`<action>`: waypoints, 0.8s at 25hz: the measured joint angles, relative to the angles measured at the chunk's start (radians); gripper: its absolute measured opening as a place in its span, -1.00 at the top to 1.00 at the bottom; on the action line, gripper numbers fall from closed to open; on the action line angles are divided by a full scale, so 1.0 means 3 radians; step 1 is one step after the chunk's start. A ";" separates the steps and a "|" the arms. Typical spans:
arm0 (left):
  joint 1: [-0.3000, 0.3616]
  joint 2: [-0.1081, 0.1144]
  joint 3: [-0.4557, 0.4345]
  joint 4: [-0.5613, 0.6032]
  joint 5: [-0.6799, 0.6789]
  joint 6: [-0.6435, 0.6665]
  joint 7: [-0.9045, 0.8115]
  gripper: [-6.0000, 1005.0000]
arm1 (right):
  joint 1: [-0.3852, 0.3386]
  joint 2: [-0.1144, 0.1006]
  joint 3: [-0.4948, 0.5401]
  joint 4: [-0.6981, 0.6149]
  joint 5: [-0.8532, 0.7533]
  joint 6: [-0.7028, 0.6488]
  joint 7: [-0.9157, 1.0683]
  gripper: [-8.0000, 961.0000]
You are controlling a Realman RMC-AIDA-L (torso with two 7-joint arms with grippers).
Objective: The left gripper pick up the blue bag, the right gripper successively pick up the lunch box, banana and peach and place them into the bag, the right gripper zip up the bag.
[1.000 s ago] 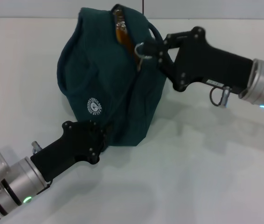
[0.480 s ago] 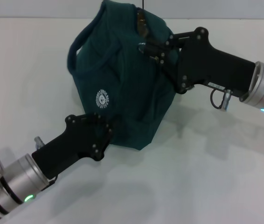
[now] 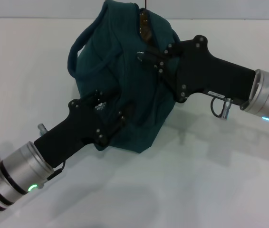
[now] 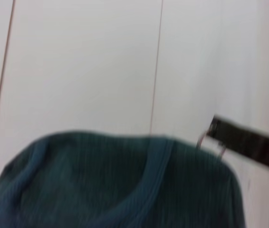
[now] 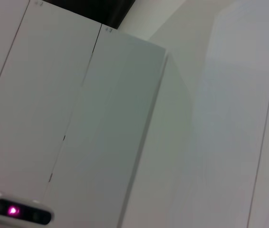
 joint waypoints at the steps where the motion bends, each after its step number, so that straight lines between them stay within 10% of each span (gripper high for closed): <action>1: 0.0000 0.0000 -0.0001 0.0000 -0.0001 0.0055 -0.0036 0.22 | -0.0003 0.0000 -0.0007 -0.0002 0.0000 0.0002 0.0000 0.95; 4: 0.0004 0.0000 -0.0001 0.0016 -0.0007 0.0175 -0.0106 0.00 | -0.0009 0.0000 -0.0015 -0.0009 0.0014 0.0005 -0.0001 0.95; 20: -0.0011 0.0000 0.0000 0.0030 -0.0017 0.0198 -0.0088 0.12 | -0.0037 0.0000 -0.0170 -0.0013 0.0215 -0.0022 -0.0077 0.95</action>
